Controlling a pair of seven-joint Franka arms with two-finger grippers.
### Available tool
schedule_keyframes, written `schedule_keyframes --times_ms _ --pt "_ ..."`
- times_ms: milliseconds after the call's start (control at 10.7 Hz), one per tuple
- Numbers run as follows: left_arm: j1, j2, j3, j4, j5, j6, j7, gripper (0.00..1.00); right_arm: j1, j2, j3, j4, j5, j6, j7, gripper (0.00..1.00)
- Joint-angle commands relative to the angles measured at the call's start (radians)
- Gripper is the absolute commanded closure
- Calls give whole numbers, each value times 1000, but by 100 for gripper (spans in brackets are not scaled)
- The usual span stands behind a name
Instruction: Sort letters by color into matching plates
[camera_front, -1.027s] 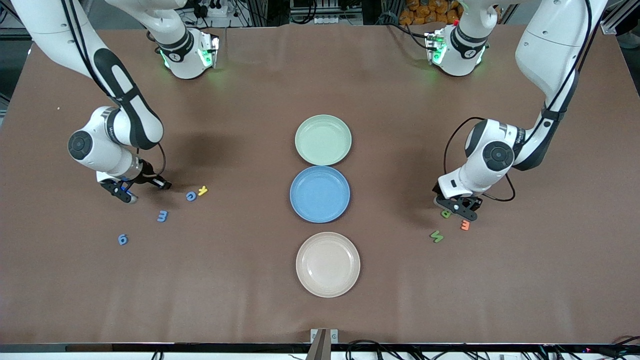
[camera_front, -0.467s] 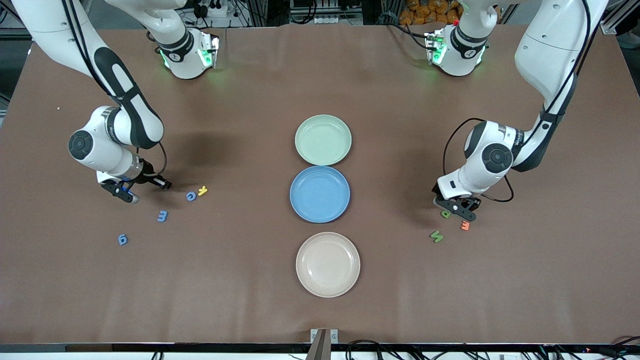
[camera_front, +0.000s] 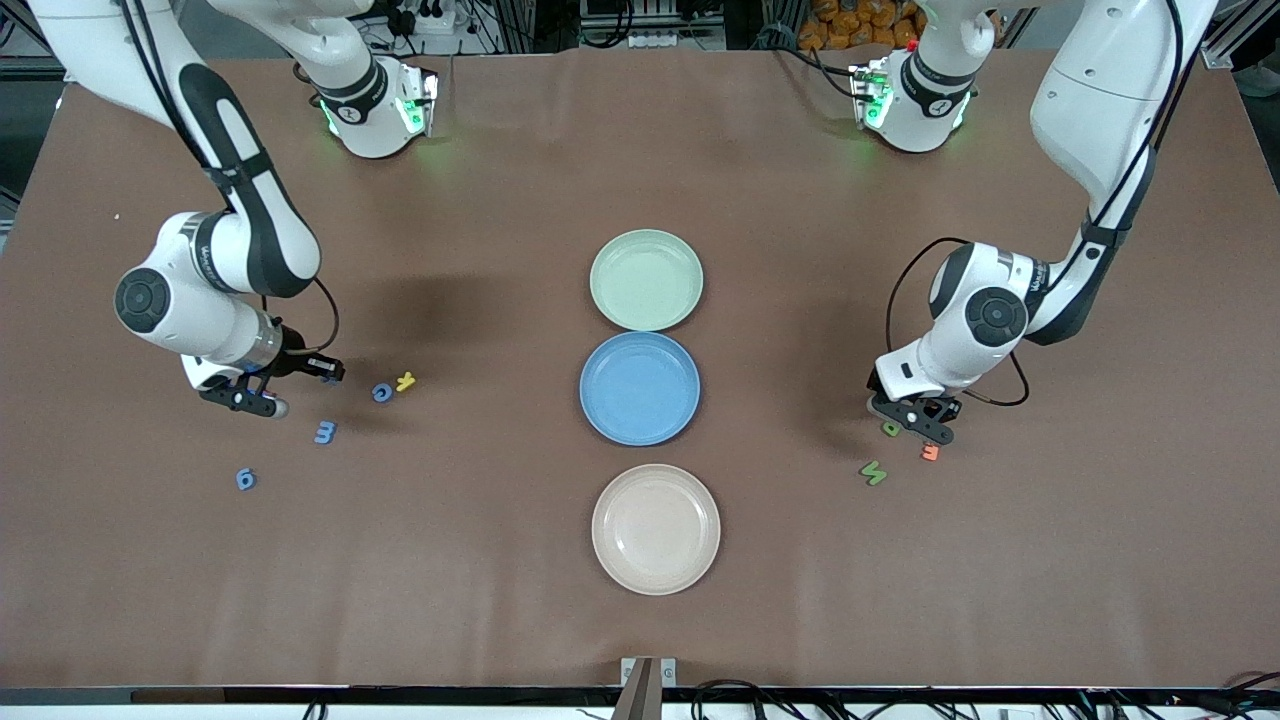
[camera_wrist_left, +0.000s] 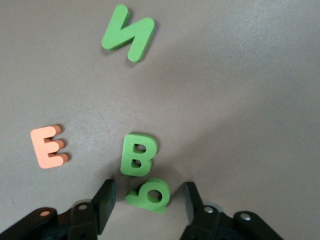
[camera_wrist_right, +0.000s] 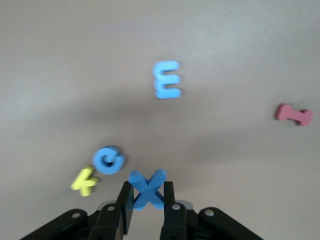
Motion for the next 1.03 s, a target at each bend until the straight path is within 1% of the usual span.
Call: schedule_keyframes --times_ms 0,280,467,560,747,934 --pt "13 23 -8 25 -29 13 15 51 108 -22 3 53 -20 -25 -5 85" --pt "13 25 -12 28 -31 13 15 58 231 -17 14 142 -17 -57 7 85" --pt "13 25 -12 28 -32 13 14 58 300 -7 21 165 -14 -53 1 85" --pt "13 25 -12 28 -32 13 14 59 338 5 23 183 -14 -53 4 85" --pt "13 25 -15 28 -34 13 9 65 426 53 23 258 -12 -50 10 85" --pt "12 22 -15 28 -46 12 9 70 504 146 23 382 -9 -50 22 85"
